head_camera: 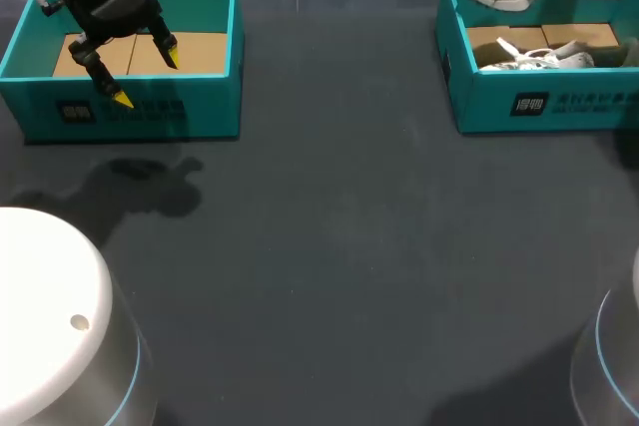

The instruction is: Take the shoe out of the shoebox, open the shoe tongue, remove and reinsert the insole, then place the shoe into the shoebox

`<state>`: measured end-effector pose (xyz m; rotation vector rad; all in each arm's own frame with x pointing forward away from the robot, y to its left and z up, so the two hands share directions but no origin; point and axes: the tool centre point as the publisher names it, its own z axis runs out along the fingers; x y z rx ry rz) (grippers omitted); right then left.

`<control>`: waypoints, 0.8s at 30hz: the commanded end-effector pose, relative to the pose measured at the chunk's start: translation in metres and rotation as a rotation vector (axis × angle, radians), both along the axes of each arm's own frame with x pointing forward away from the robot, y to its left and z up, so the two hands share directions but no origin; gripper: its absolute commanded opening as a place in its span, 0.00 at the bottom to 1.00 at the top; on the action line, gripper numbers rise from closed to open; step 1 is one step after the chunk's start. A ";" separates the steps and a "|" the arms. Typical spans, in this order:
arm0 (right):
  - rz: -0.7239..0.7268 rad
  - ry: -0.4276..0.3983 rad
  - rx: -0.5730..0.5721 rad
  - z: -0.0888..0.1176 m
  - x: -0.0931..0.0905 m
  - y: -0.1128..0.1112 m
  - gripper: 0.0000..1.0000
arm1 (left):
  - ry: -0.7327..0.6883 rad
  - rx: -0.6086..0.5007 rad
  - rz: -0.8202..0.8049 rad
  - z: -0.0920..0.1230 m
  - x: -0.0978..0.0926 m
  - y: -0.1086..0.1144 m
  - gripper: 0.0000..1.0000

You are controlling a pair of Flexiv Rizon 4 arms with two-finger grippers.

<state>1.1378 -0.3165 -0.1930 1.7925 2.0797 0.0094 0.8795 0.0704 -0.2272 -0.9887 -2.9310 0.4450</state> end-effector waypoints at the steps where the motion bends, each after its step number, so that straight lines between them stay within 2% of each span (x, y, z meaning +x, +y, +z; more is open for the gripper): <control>1: -0.014 -0.004 -0.006 -0.005 -0.001 -0.001 0.00 | 0.000 0.002 -0.001 0.000 0.000 0.000 1.00; 16: -0.012 -0.008 0.002 -0.007 -0.002 -0.001 0.00 | 0.000 0.002 -0.001 0.000 0.000 0.000 1.00; 24: -0.018 -0.019 -0.014 -0.016 0.000 0.001 0.00 | 0.000 0.002 -0.001 0.000 0.000 0.000 1.00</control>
